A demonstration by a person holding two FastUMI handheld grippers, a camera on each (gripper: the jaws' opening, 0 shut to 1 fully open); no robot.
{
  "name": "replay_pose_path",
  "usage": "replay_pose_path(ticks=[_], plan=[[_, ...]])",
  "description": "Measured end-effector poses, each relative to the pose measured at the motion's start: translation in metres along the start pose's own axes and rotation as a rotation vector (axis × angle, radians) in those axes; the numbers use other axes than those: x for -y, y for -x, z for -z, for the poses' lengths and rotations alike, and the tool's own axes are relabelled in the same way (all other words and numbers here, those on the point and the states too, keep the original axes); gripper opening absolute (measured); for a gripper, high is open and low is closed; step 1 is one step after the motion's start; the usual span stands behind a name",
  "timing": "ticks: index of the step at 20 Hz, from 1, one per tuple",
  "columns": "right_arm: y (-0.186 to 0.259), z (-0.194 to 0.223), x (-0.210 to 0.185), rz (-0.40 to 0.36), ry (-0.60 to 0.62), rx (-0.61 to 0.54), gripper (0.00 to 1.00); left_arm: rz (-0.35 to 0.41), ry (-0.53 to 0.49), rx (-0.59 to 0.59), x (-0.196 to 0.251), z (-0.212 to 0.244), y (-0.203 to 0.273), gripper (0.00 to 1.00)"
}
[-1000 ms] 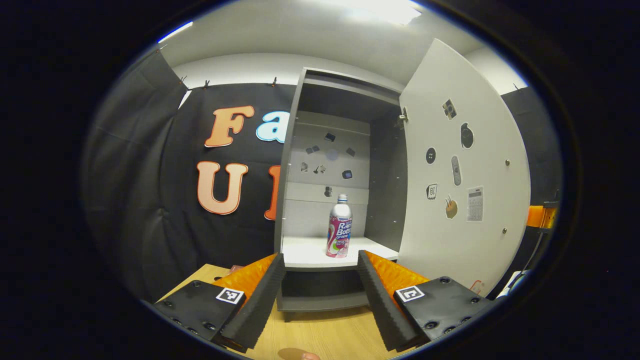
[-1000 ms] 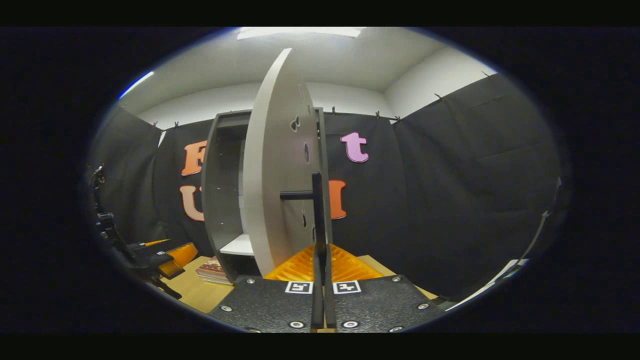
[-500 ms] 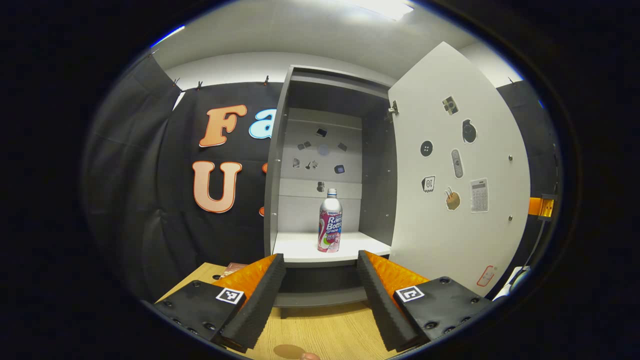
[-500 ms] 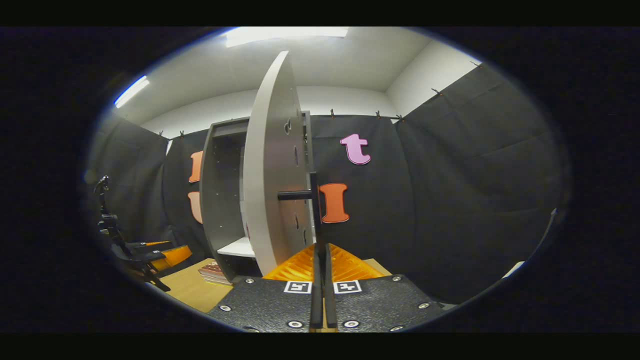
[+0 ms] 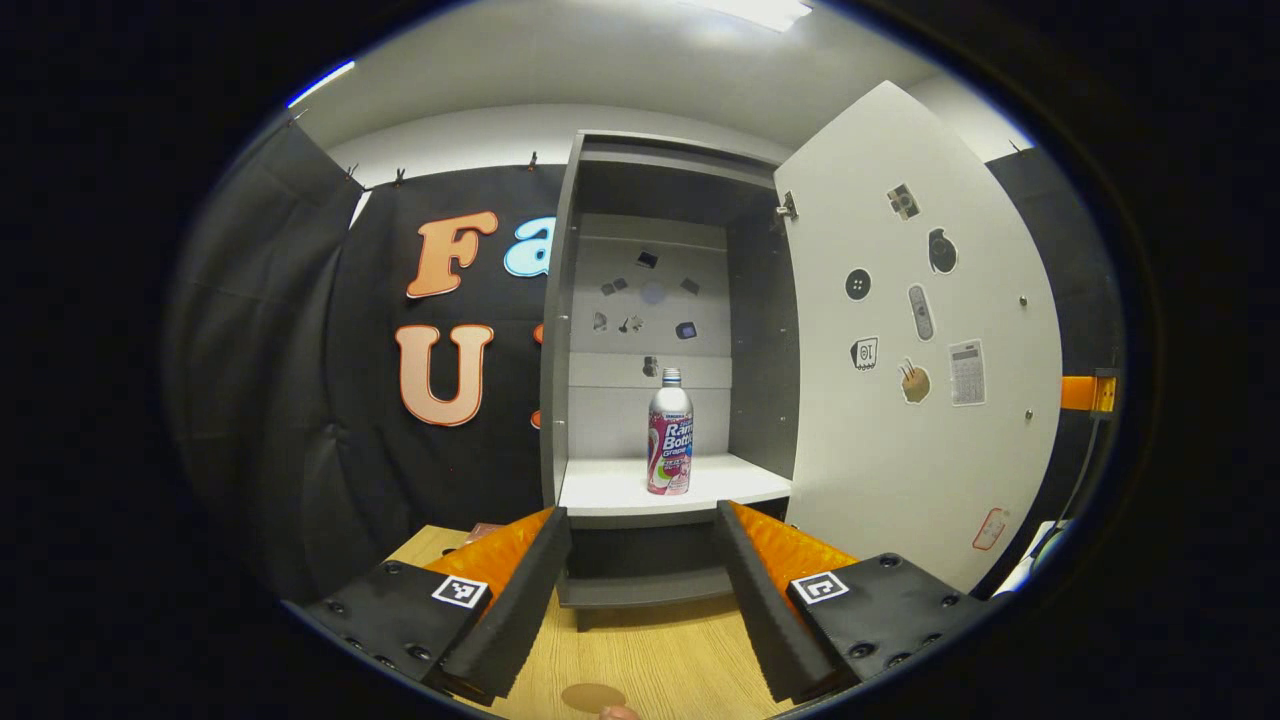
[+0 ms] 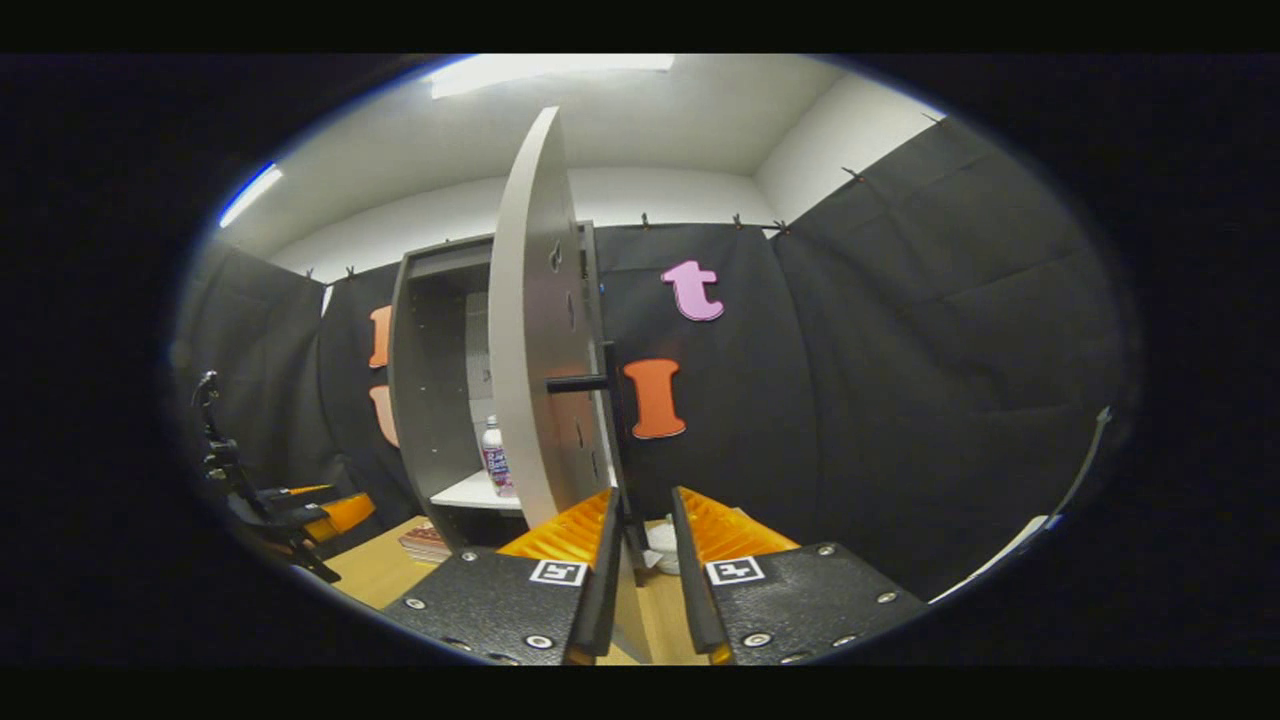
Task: Open the cabinet door with the right hand, grasp the bottle in the cabinet with the left hand and place it on the coaster, then close the cabinet door with the right hand.
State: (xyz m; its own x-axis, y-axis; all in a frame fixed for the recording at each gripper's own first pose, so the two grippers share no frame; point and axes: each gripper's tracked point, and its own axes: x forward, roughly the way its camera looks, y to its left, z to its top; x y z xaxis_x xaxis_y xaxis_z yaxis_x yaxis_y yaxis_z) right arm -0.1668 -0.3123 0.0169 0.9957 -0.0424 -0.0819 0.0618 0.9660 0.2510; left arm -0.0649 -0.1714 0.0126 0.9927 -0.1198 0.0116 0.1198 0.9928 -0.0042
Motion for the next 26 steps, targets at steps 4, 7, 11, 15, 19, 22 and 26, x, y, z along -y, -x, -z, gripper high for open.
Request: replay_pose_path(ticks=[4,7,11,15,19,22,26], plan=[[0.022,0.003,-0.007,0.028,-0.017,-0.020,0.42,0.025,0.008,-0.013,0.008,0.005,-0.004,0.95],[0.036,0.004,-0.020,0.058,0.053,-0.027,0.53,0.043,0.001,-0.010,0.012,0.003,-0.013,0.94],[0.043,0.002,-0.046,0.099,0.202,-0.022,0.62,0.058,0.009,-0.014,0.013,0.005,-0.034,0.94],[0.032,0.000,-0.089,0.096,0.258,0.006,0.71,0.087,0.006,-0.008,0.008,0.005,-0.067,0.95],[0.007,0.011,-0.126,0.082,0.229,0.009,0.80,0.118,0.016,-0.005,0.002,0.008,-0.107,0.95],[-0.019,0.019,-0.150,0.066,0.206,0.012,0.87,0.159,0.016,-0.009,0.003,0.013,-0.140,0.95],[-0.048,0.024,-0.179,0.051,0.204,0.048,0.93,0.199,-0.004,-0.009,0.008,0.021,-0.183,0.95]])
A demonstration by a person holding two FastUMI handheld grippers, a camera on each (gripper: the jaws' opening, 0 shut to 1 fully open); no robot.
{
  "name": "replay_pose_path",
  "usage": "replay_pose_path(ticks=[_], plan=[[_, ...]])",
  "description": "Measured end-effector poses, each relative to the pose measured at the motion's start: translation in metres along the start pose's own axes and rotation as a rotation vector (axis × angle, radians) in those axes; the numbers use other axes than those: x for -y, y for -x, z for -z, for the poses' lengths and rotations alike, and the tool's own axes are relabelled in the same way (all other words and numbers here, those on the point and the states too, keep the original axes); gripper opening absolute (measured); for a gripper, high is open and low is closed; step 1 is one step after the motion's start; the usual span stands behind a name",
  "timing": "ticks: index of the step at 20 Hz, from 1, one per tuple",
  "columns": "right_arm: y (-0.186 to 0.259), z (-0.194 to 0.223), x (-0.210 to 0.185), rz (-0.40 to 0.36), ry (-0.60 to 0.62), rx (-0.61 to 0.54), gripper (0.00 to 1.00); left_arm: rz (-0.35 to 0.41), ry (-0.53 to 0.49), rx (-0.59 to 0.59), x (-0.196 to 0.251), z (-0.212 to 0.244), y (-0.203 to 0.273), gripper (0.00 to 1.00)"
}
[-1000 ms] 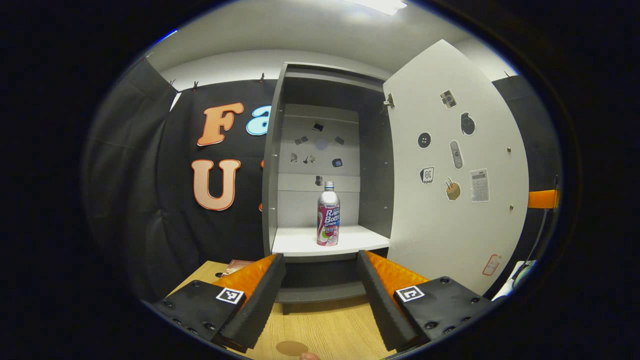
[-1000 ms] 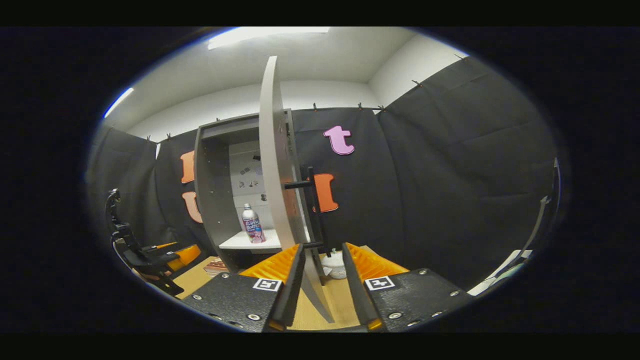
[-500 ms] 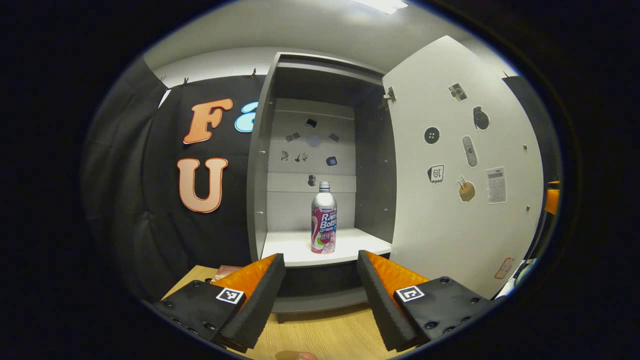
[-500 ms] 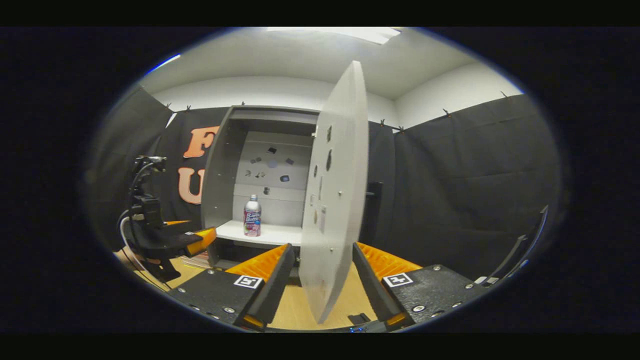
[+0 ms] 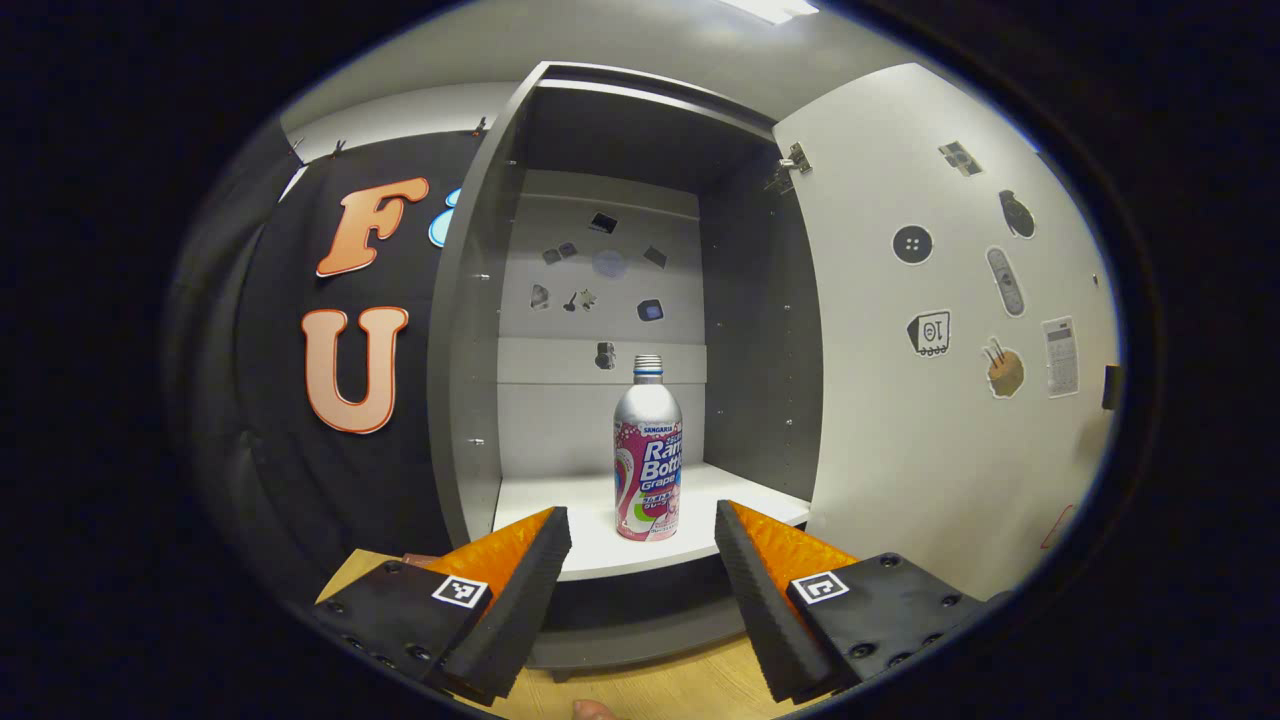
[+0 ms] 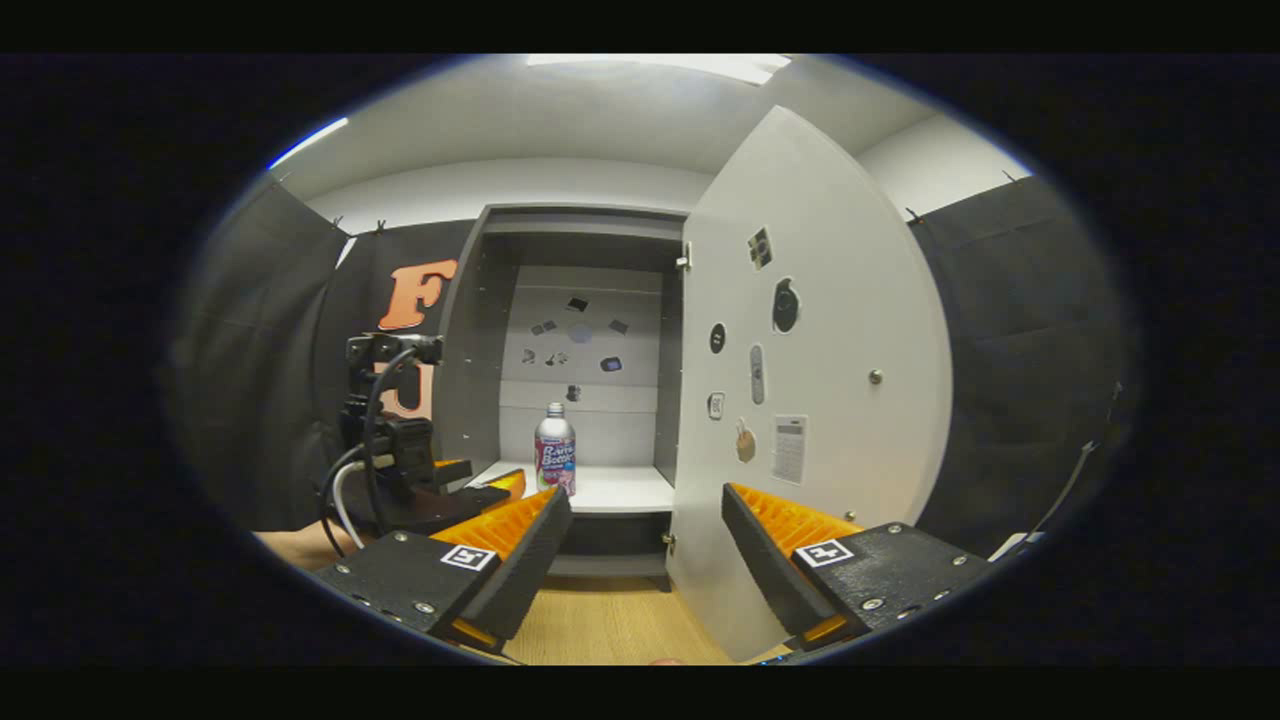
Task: Open the cabinet door with the right hand, grasp the bottle in the cabinet with the left hand and place it on the coaster, then close the cabinet door with the right hand.
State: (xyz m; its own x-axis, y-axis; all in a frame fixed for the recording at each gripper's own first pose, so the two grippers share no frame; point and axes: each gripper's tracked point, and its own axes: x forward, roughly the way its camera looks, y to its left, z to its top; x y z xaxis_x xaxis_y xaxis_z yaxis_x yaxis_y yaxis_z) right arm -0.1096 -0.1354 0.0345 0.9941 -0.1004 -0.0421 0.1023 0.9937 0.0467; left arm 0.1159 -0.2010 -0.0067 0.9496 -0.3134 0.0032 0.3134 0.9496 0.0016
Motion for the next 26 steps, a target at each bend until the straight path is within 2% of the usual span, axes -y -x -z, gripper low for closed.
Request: replay_pose_path(ticks=[1,2,3,5,7,16,23,26], plan=[[-0.008,0.001,-0.004,0.006,0.012,0.001,0.89,0.012,-0.002,-0.001,0.000,0.002,-0.009,0.95],[-0.014,0.003,-0.006,0.021,0.022,-0.001,0.97,0.025,-0.005,-0.006,0.000,0.004,-0.020,0.95],[-0.020,0.003,-0.010,0.033,0.026,0.002,0.93,0.040,-0.007,-0.013,0.000,0.007,-0.027,0.94],[-0.031,0.003,-0.016,0.053,0.012,0.016,0.97,0.060,-0.017,-0.022,0.001,0.015,-0.046,0.94],[-0.038,0.006,-0.020,0.062,-0.006,0.011,0.93,0.073,-0.022,-0.023,0.002,0.019,-0.065,0.95],[-0.080,0.019,-0.025,0.083,0.000,-0.038,0.94,0.107,0.003,-0.013,0.005,0.024,-0.137,0.95],[-0.091,0.033,-0.017,0.080,-0.064,-0.081,0.94,0.114,-0.024,0.014,0.004,0.010,-0.158,0.94],[-0.093,0.035,-0.011,0.086,-0.053,-0.086,0.94,0.133,-0.024,0.023,0.011,0.007,-0.158,0.94]])
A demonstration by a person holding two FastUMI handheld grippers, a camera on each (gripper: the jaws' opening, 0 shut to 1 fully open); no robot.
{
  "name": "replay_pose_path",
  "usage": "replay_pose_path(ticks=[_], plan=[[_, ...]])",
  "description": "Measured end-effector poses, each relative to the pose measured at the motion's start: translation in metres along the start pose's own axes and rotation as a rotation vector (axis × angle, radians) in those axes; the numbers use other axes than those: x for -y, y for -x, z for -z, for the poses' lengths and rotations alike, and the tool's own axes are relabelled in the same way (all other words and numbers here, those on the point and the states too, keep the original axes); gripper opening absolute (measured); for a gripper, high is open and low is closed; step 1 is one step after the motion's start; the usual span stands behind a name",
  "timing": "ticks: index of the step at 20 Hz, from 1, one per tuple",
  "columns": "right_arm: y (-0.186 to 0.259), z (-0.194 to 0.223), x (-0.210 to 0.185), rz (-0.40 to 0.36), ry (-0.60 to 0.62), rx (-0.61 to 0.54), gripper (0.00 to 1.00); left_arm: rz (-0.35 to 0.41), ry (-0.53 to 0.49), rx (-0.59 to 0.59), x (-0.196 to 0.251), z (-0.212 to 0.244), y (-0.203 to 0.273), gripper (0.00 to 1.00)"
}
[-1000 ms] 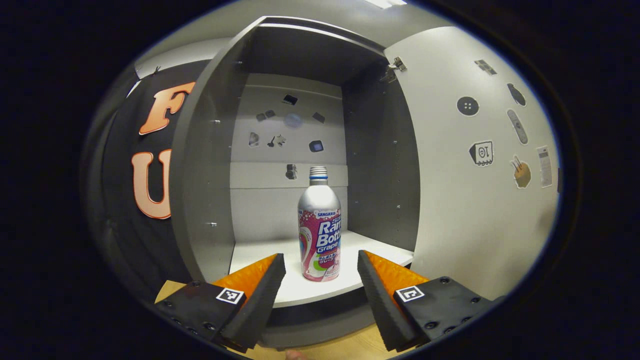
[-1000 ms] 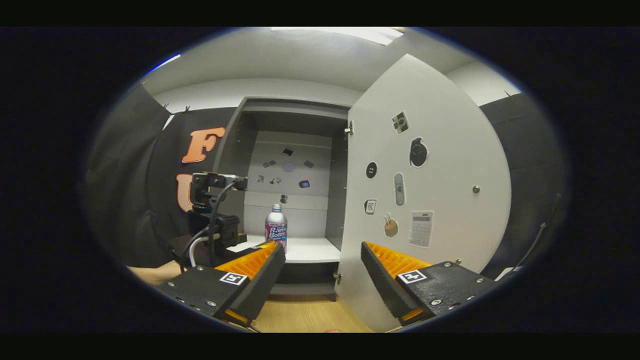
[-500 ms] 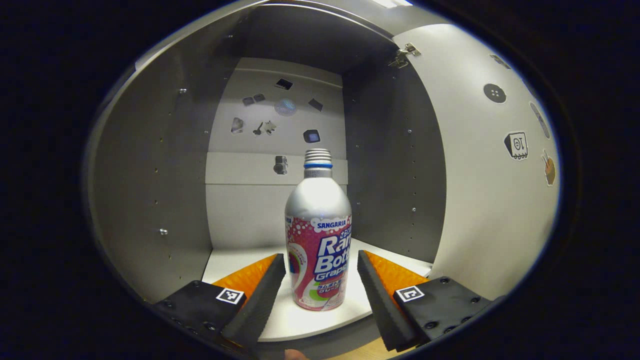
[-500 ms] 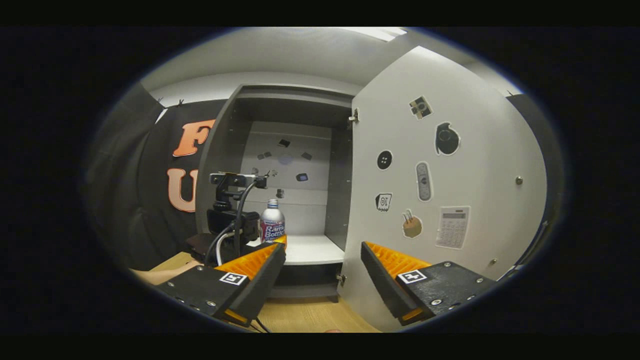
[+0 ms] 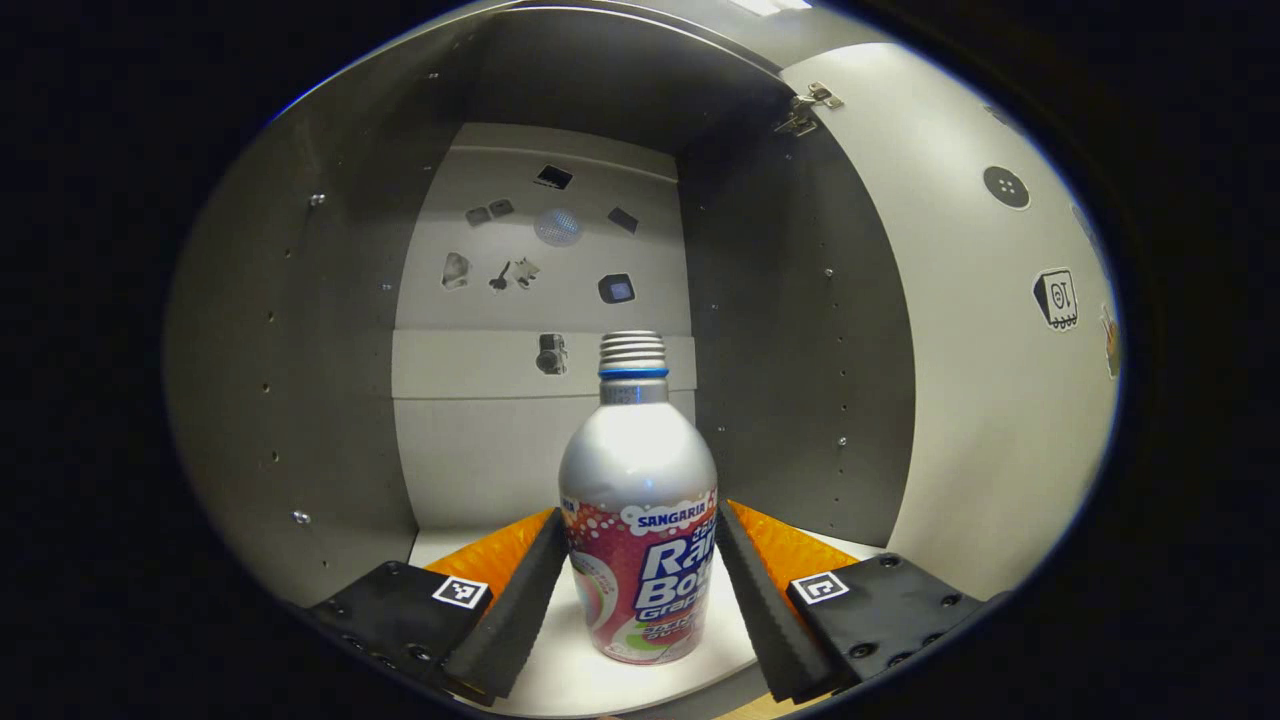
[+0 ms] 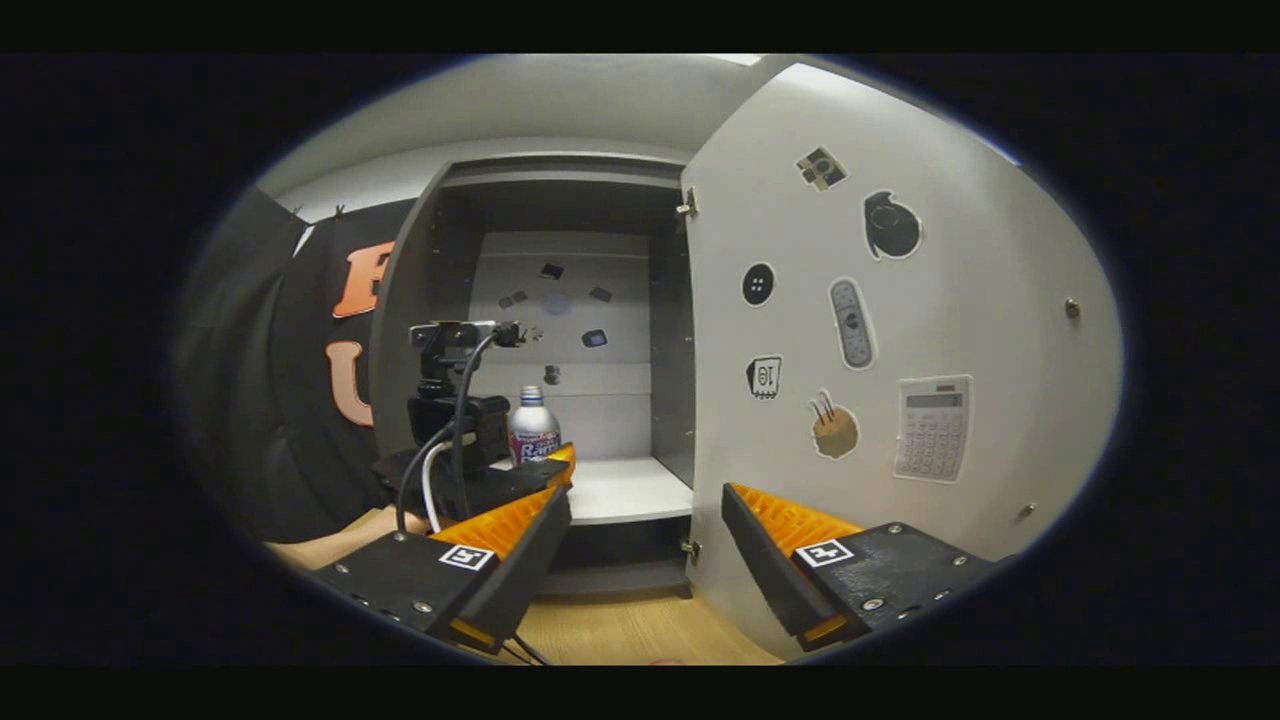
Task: Open the cabinet door with the right hand, grasp the bottle in the cabinet with the left hand and place it on the coaster, then close the cabinet door with the right hand.
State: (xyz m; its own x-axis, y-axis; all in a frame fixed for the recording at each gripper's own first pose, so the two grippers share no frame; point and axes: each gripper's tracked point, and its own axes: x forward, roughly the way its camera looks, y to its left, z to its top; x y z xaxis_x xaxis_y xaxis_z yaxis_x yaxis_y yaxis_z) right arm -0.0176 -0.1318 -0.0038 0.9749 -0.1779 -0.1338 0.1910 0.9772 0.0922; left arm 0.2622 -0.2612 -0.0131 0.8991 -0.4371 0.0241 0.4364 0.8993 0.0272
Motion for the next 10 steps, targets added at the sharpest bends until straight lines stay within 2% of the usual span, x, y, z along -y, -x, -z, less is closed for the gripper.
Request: replay_pose_path(ticks=[1,3,10], plan=[[0.002,-0.001,0.000,-0.002,0.000,0.002,0.94,0.000,0.000,0.002,-0.001,0.000,0.000,0.94],[0.006,-0.003,0.000,-0.011,0.002,0.006,0.94,-0.002,-0.003,-0.001,-0.004,-0.001,0.001,0.86],[0.026,-0.012,0.003,-0.067,0.022,0.030,0.94,-0.032,0.010,0.031,0.001,-0.019,0.031,0.82]])
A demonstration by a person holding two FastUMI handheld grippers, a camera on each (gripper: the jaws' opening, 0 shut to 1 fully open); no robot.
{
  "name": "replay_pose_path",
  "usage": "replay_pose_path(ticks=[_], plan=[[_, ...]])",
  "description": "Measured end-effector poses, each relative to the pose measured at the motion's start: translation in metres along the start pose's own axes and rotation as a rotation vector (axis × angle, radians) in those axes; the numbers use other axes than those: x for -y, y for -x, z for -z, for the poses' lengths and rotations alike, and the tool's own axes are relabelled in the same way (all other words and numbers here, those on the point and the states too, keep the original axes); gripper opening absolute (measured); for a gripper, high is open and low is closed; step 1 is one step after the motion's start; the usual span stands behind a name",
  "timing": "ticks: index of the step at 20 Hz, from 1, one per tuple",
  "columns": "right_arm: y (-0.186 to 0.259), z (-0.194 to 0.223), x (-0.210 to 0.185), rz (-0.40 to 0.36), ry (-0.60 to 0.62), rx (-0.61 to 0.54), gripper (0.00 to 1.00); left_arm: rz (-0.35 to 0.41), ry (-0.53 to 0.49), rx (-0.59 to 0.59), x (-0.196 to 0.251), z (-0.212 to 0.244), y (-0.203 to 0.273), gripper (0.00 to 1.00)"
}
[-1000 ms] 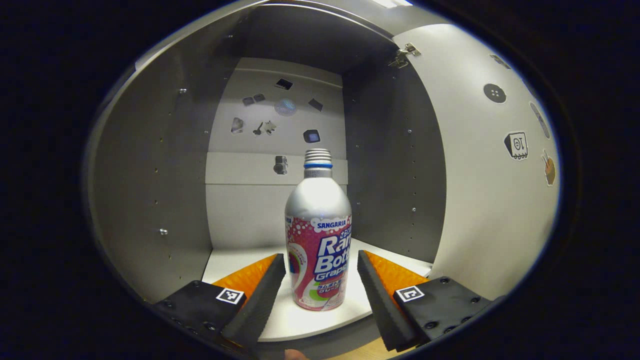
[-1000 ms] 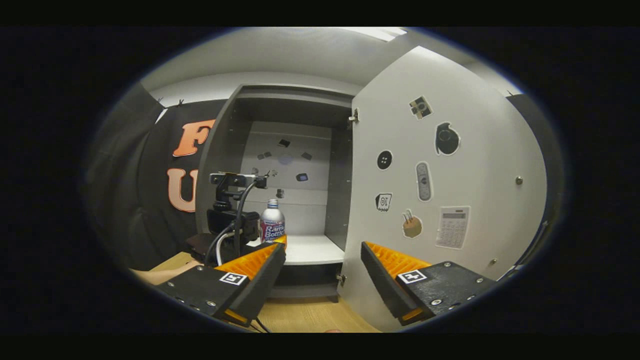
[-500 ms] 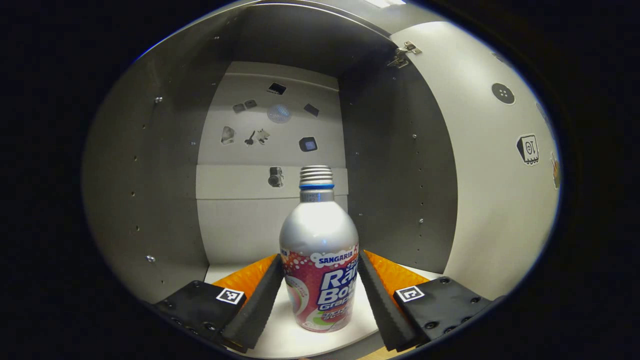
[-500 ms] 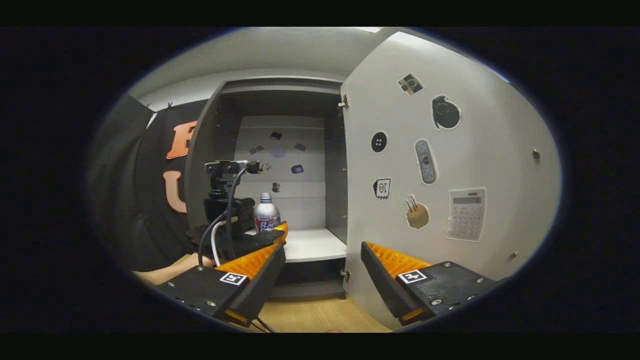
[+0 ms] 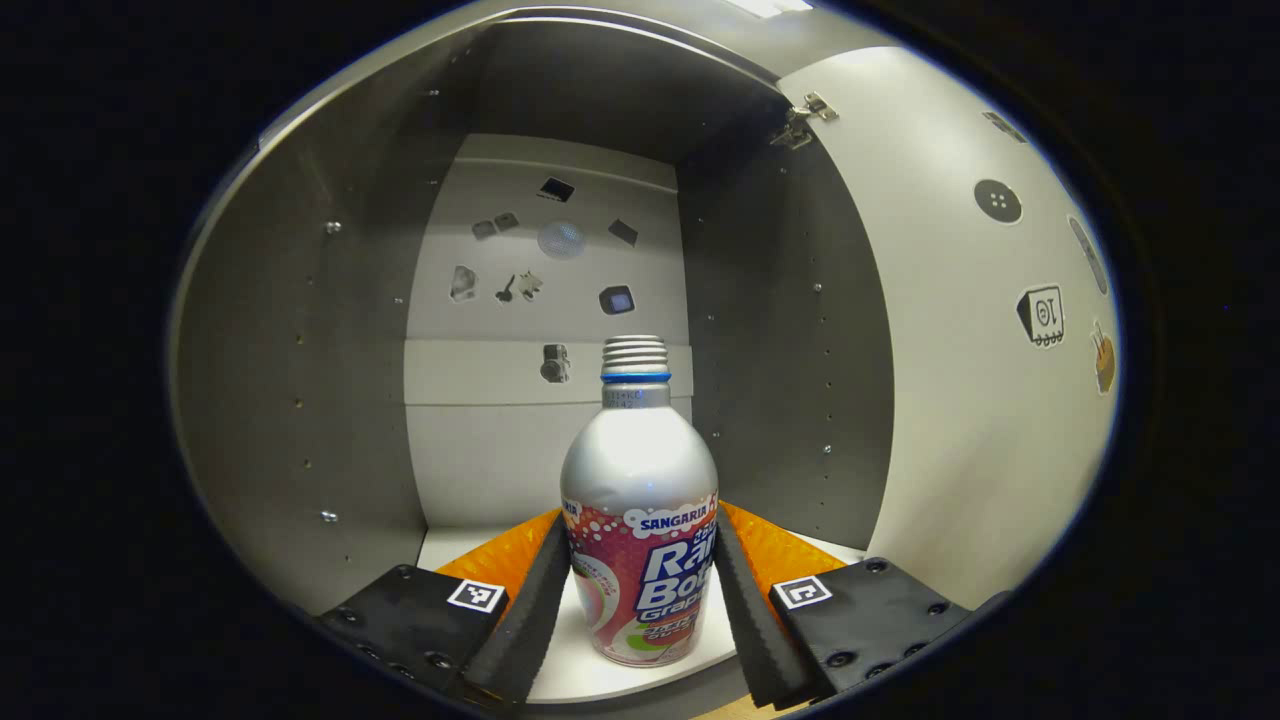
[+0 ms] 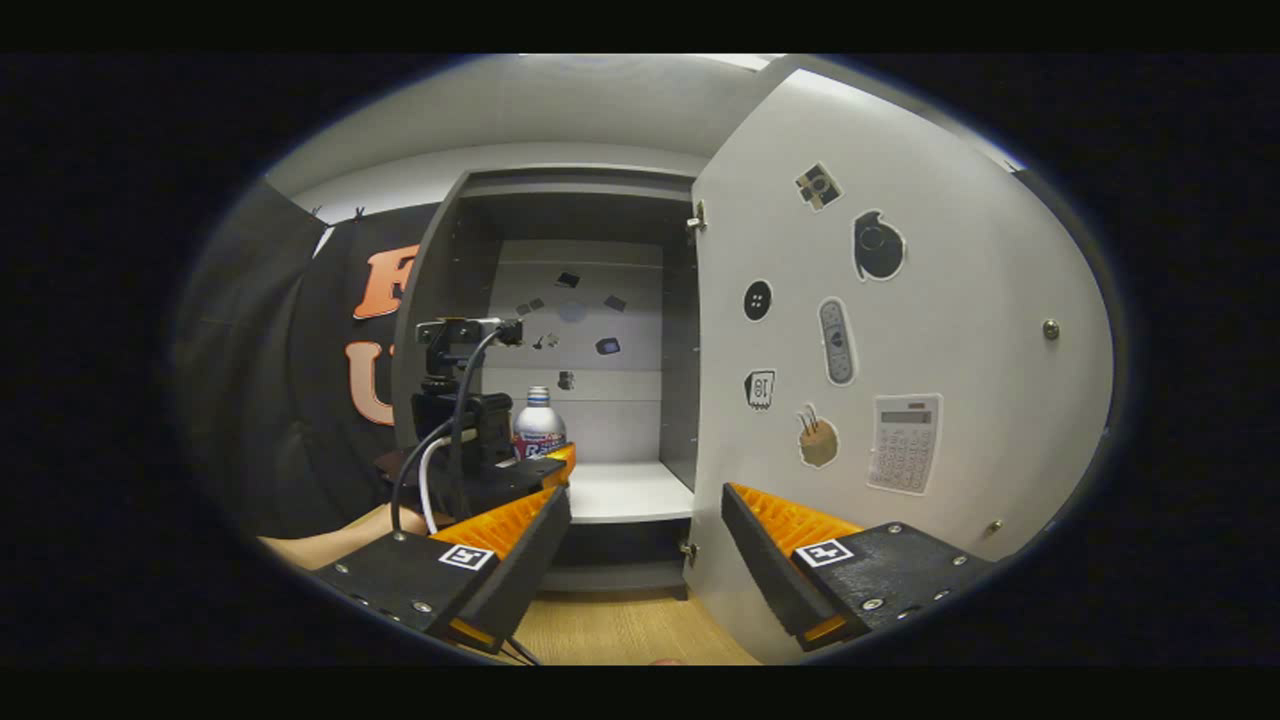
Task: Open the cabinet door with the right hand, grasp the bottle in the cabinet with the left hand and place it on the coaster, then close the cabinet door with the right hand.
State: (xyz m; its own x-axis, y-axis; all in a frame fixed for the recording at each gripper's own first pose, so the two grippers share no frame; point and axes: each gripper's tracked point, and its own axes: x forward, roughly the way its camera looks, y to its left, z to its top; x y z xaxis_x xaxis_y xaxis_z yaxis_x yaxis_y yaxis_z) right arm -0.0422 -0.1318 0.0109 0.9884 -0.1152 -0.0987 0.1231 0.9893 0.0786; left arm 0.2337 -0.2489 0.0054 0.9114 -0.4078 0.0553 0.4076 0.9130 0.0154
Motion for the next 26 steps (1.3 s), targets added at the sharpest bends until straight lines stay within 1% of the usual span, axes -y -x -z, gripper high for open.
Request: replay_pose_path(ticks=[3,6,8,11,15,16,19,21,22,26], plan=[[0.016,-0.002,0.002,-0.027,0.012,0.003,0.94,-0.031,-0.015,0.026,-0.001,-0.009,0.028,0.83],[0.037,-0.003,0.003,-0.066,0.009,0.007,0.94,-0.075,-0.028,0.041,-0.004,-0.016,0.066,0.82],[0.053,-0.002,0.006,-0.091,0.005,0.011,0.94,-0.107,-0.033,0.044,-0.005,-0.012,0.097,0.84],[0.081,0.002,0.013,-0.130,-0.002,0.008,0.94,-0.157,-0.041,0.040,-0.006,-0.005,0.139,0.82],[0.106,0.009,0.026,-0.165,0.026,0.009,0.94,-0.215,-0.019,0.014,-0.008,0.022,0.188,0.84],[0.109,0.012,0.029,-0.167,0.037,0.006,0.94,-0.224,-0.015,0.013,-0.009,0.027,0.199,0.83],[0.116,0.017,0.034,-0.155,0.069,-0.002,0.94,-0.226,-0.019,0.008,-0.011,0.046,0.222,0.84],[0.120,0.016,0.029,-0.154,0.070,0.021,0.94,-0.223,-0.012,0.006,-0.015,0.060,0.235,0.82],[0.119,0.014,0.026,-0.153,0.068,0.033,0.94,-0.219,-0.004,0.003,-0.016,0.070,0.239,0.83],[0.118,0.020,0.019,-0.127,0.063,0.052,0.94,-0.227,0.017,-0.045,-0.028,0.118,0.261,0.82]])
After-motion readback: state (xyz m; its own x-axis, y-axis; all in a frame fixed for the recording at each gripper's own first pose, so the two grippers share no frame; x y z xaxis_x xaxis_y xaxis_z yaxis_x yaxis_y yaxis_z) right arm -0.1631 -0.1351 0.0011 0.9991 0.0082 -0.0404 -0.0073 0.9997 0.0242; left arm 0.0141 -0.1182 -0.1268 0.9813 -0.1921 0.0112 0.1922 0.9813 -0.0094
